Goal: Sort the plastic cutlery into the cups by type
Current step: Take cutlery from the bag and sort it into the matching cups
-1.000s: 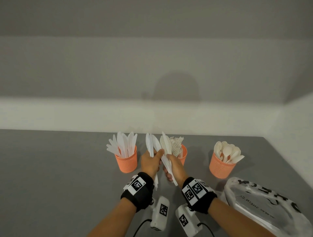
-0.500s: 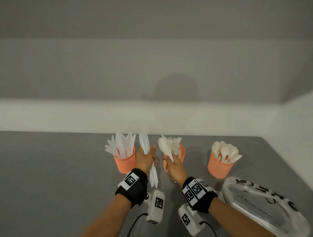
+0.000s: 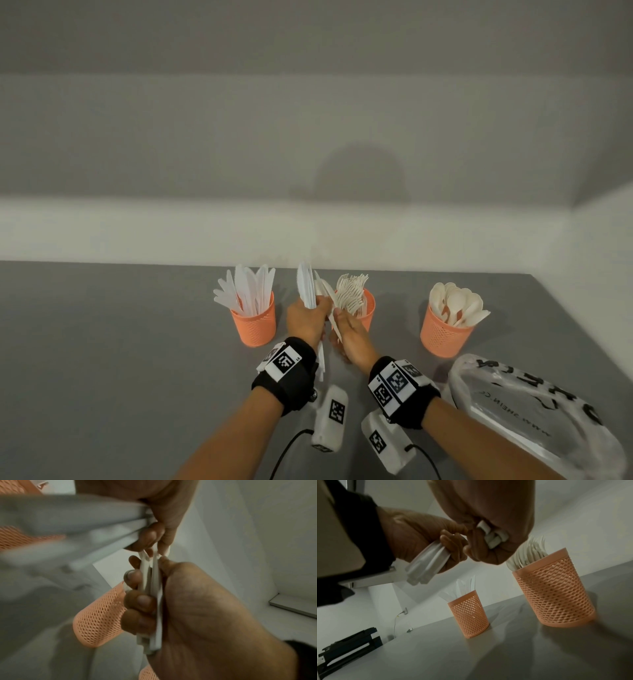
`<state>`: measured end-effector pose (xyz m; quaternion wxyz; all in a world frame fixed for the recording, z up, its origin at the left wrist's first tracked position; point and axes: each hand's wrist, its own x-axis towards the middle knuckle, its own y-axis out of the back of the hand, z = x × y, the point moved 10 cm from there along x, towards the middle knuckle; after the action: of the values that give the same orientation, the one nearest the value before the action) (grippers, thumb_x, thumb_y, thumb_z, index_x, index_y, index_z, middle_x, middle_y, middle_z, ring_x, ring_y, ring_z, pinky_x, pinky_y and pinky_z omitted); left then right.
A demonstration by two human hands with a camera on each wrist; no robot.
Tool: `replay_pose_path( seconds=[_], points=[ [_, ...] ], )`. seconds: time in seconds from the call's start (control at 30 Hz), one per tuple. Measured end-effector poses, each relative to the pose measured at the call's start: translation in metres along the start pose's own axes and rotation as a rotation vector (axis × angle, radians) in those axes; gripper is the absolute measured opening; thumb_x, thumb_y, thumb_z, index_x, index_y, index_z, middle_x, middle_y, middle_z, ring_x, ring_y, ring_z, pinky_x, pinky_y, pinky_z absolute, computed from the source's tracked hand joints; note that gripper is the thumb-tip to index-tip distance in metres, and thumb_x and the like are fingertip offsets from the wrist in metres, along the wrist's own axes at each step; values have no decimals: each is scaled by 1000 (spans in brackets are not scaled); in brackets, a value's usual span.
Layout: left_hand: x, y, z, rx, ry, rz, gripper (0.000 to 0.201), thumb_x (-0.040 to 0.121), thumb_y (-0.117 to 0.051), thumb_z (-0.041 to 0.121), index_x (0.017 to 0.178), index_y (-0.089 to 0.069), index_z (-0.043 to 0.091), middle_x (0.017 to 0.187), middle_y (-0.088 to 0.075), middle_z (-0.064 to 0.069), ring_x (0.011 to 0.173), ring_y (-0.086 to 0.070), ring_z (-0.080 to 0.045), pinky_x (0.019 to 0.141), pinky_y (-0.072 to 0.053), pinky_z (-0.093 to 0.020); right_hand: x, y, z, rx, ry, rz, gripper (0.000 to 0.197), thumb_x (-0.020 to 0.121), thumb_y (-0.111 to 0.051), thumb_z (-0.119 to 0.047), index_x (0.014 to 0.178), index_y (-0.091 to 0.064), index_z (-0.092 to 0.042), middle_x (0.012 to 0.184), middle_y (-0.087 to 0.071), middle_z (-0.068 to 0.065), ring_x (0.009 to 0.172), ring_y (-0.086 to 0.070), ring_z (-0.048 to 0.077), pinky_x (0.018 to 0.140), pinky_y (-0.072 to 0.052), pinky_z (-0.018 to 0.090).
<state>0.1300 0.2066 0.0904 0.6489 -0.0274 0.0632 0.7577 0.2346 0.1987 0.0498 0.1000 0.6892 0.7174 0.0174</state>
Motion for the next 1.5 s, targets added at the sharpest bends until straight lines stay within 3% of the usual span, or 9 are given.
replay_pose_path(
  seconds=[0.1, 0.23, 0.37, 0.57, 0.73, 0.9, 1.13, 1.3, 1.5],
  points=[
    [6, 2, -3, -17, 13, 5, 20, 91, -50, 11, 72, -50, 5, 53, -46, -8, 24, -37, -4, 31, -32, -16, 1, -5, 3, 48, -56, -33, 42, 102, -20, -35, 85, -50, -11, 44, -46, -9, 30, -34, 2, 32, -24, 14],
    [13, 8, -1, -128, 7, -7, 25, 95, -42, 15, 76, -52, 3, 62, -55, -14, 33, -45, -11, 37, -37, -20, 9, -2, 2, 25, -33, 25, 40, 102, -24, -29, 109, -54, -4, 79, -59, 9, 65, -57, 15, 60, -44, 26],
    [23, 36, 7, -181, -17, 47, 23, 96, -49, 20, 74, -52, 12, 52, -55, 1, 41, -52, -9, 50, -47, -24, 9, -3, 11, 78, -96, 10, 28, 101, -29, -33, 93, -50, -15, 54, -34, -1, 29, -28, 2, 32, -22, 15],
    [56, 114, 42, -231, -125, 273, 32, 86, -65, 28, 65, -46, 11, 40, -46, 2, 33, -45, -9, 42, -44, -18, 17, -1, 11, 113, -116, -27, 30, 98, -35, -41, 90, -54, -19, 52, -30, -1, 29, -23, 3, 32, -20, 11],
    [83, 145, 68, -207, -265, 420, 40, 82, -67, 39, 59, -47, 13, 50, -48, -6, 46, -51, -15, 60, -50, -28, 18, 3, 2, 162, -112, -51, 28, 99, -36, -35, 87, -52, -15, 49, -33, -3, 30, -25, 3, 31, -22, 11],
    [104, 132, 51, -30, -259, 358, 40, 80, -70, 34, 60, -53, 4, 53, -53, -6, 40, -50, -2, 56, -42, -20, 16, 14, -4, 131, -147, -32, 24, 99, -36, -31, 92, -51, -14, 57, -46, 2, 31, -30, 3, 30, -23, 14],
    [112, 120, 3, 112, -248, 303, 19, 77, -74, 17, 85, -57, 12, 79, -65, -10, 78, -64, -26, 76, -50, -34, 11, 17, -6, 137, -160, -56, 21, 100, -37, -29, 97, -49, -11, 60, -56, 3, 34, -34, 3, 33, -26, 15],
    [104, 110, 11, 220, -338, 287, 49, 82, -65, 2, 125, -44, 11, 91, -51, -3, 79, -51, -6, 77, -36, -4, 10, 15, -2, 139, -170, -55, 20, 98, -41, -28, 104, -53, -13, 57, -46, 0, 35, -33, 2, 34, -28, 14],
    [107, 87, 22, 670, -587, 172, 27, 90, -51, 0, 116, -60, -2, 109, -58, -18, 98, -59, -33, 89, -42, -30, 8, 14, -8, 194, -167, -81, 20, 97, -42, -31, 111, -57, -26, 55, -42, -1, 35, -35, 2, 34, -29, 13]
  ],
)
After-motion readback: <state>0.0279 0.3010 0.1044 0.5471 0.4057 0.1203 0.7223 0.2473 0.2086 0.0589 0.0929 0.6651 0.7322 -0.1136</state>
